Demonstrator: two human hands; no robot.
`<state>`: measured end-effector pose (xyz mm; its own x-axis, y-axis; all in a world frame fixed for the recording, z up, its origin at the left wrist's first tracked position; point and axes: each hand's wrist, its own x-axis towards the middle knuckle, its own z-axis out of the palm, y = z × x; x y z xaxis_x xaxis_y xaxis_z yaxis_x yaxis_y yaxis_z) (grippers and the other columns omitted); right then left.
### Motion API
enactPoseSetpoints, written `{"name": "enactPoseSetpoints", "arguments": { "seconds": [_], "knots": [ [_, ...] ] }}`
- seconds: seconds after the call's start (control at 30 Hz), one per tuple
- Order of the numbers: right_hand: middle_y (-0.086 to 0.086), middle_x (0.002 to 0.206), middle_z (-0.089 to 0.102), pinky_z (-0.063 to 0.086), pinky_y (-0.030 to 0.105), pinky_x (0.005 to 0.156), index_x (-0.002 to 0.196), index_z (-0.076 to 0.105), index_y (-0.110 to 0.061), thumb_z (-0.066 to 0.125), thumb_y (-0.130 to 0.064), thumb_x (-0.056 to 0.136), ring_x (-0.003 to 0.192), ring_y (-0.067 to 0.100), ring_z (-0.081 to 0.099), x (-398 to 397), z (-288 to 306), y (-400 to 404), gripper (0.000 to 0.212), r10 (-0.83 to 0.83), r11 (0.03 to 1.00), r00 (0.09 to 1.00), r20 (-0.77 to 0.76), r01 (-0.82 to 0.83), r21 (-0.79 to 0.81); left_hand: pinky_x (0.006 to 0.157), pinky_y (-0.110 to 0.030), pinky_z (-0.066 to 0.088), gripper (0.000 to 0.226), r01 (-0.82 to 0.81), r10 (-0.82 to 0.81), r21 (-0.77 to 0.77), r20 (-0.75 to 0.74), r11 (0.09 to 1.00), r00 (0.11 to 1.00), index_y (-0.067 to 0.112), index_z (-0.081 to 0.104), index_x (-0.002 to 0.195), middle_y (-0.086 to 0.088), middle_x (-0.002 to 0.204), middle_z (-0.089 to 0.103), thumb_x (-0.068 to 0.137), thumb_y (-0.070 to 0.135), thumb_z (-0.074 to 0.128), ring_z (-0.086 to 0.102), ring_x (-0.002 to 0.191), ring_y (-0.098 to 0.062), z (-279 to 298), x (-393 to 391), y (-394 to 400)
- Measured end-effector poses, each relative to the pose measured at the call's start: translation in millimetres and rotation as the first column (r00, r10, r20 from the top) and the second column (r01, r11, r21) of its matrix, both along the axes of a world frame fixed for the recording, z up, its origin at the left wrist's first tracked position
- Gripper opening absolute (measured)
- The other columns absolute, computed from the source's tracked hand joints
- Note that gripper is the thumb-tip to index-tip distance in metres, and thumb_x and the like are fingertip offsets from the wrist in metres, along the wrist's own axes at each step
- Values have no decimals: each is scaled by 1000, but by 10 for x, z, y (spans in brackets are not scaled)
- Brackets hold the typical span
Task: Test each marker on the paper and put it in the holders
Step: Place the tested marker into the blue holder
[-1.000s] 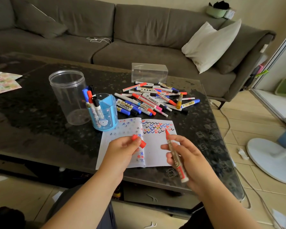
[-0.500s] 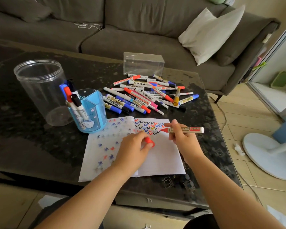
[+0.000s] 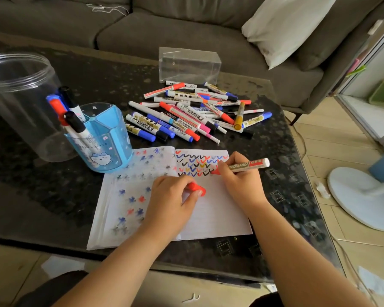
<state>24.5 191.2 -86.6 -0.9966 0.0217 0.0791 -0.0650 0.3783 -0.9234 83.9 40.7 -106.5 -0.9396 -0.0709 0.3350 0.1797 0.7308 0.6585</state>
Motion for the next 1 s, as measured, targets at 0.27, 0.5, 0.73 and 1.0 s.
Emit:
{"name": "enactPoseSetpoints", "arguments": {
  "seconds": [0.27,0.5,0.73,1.0],
  "knots": [
    [-24,46,54,32,6,41,62,42,-12,57,-4,90,44,-9,49,-18,-13,-4,33,48,998,998,27,-49,27,77,-22,29,10,5,-5,23,5,1000,1000,18,66,89,18,78,48,82,24,69,37,84,-7,31,11,1],
    [-17,43,49,28,7,37,60,37,-15,56,-5,90,40,-9,47,-22,-25,3,37,-54,998,999,0,54,33,79,-20,31,11,14,-15,31,33,999,999,20,63,92,19,80,46,85,28,65,36,88,-5,37,16,-7],
    [-14,45,45,29,16,44,63,41,-16,57,-17,90,42,1,39,-53,-40,67,31,-100,992,994,32,102,-77,72,-13,29,13,18,-20,41,55,999,998,20,62,95,14,86,52,86,29,63,39,94,-7,21,12,-15],
    [-9,48,40,27,18,45,67,45,-17,49,-25,97,45,5,31,-56,87,95,31,-96,932,971,220,165,-324,71,2,37,6,19,-81,303,194,953,978,21,62,94,20,89,58,88,23,61,52,90,11,127,16,-89]
  ]
}}
